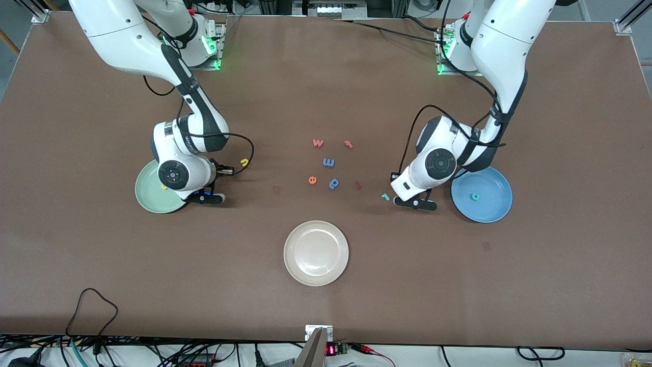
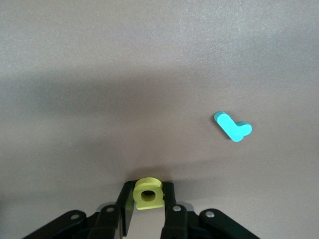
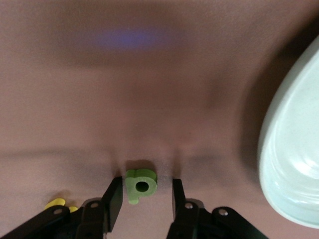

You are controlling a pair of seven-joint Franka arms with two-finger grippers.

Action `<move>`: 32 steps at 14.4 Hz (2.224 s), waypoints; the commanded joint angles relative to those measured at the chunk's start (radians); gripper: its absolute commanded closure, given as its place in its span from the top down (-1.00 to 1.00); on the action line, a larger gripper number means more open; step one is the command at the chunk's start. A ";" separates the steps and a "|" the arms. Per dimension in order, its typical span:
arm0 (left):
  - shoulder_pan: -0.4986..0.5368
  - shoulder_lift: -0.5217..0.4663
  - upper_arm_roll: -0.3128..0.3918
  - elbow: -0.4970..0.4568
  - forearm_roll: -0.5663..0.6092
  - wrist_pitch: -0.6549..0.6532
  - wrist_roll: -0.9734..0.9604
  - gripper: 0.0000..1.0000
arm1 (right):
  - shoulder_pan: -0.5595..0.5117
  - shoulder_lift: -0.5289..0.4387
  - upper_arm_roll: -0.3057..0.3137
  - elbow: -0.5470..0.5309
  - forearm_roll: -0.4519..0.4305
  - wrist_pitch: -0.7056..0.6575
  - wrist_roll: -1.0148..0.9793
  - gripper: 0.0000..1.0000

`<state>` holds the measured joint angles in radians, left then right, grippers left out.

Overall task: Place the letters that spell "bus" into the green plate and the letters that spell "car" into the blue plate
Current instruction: 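Place P on the green plate while the left gripper places A on blue, then grasp cyan L with the left gripper while the right gripper reaches yellow U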

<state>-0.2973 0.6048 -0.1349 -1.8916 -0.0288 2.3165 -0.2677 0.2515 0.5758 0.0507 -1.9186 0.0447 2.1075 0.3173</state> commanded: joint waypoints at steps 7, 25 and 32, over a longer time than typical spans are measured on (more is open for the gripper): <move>0.180 -0.129 0.008 0.026 0.015 -0.175 0.080 -0.61 | 0.017 -0.001 -0.003 -0.007 0.023 -0.007 0.010 -0.30; 0.146 0.013 -0.098 0.222 0.090 -0.209 -0.085 -0.08 | -0.253 -0.019 -0.017 0.188 -0.031 -0.244 -0.224 -0.85; 0.037 0.102 -0.098 0.266 0.046 -0.108 -0.248 -0.08 | -0.275 -0.014 -0.017 0.188 -0.032 -0.219 -0.279 0.71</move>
<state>-0.2302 0.6874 -0.2385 -1.6556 0.0373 2.1867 -0.4740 -0.0228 0.5742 0.0251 -1.7387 0.0252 1.8981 0.0533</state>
